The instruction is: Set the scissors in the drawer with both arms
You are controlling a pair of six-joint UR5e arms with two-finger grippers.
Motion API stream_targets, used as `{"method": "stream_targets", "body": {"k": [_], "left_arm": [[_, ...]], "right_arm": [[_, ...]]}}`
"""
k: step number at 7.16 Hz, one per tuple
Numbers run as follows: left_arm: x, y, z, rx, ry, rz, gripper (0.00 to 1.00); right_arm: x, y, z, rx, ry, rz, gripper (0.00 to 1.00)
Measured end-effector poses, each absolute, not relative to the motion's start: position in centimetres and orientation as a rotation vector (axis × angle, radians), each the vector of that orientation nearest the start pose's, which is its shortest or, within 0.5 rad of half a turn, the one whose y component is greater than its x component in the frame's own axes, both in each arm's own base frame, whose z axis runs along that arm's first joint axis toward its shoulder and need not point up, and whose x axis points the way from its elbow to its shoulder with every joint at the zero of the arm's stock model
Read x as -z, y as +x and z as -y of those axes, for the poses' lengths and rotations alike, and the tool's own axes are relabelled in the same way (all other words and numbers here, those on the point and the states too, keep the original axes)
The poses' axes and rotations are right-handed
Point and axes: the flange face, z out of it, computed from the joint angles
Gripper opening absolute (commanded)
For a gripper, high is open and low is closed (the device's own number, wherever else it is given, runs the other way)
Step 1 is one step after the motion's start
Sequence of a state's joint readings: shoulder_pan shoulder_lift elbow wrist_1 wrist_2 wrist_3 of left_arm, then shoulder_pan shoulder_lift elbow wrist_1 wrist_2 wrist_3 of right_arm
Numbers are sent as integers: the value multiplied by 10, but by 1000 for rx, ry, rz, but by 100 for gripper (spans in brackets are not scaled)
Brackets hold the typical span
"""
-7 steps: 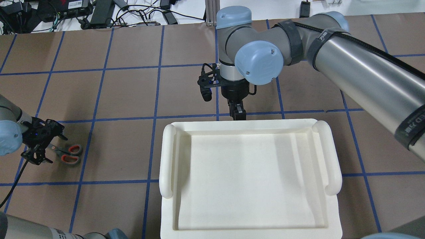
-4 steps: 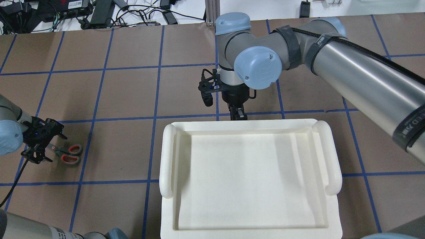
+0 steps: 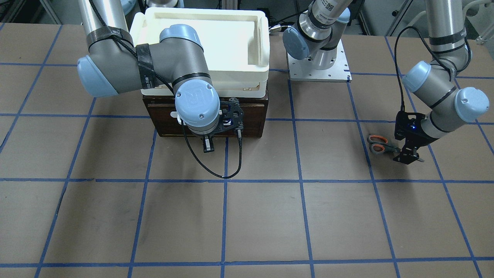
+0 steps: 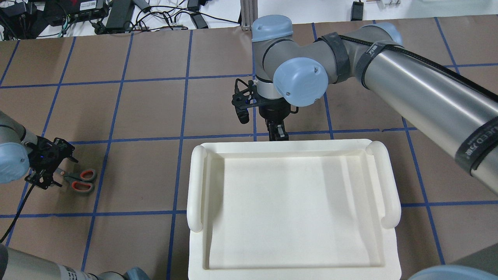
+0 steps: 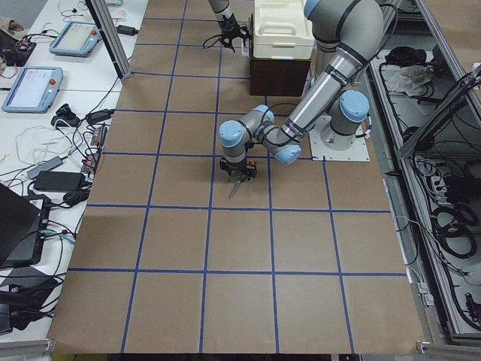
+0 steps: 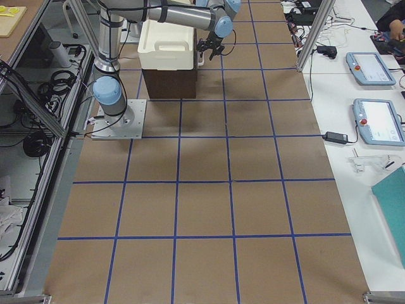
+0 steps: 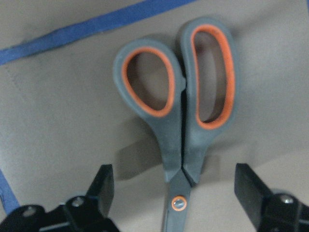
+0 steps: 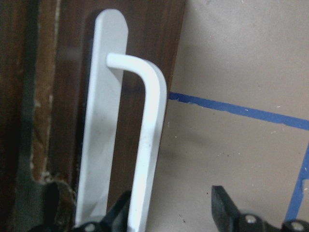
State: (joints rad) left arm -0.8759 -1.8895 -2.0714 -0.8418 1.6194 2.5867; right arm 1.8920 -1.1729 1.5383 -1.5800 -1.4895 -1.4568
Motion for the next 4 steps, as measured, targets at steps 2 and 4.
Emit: {"method": "stream_targets", "body": {"k": [2,4], "left_arm": [[-170,217,460,57,-2483,1780,90],[-165,219,459,48,-2472,1780,90]], "right_arm": [[-293,321,523,-332,-2221,-1835,58],[-300,323,535,-305,-2225,-1860,58]]}}
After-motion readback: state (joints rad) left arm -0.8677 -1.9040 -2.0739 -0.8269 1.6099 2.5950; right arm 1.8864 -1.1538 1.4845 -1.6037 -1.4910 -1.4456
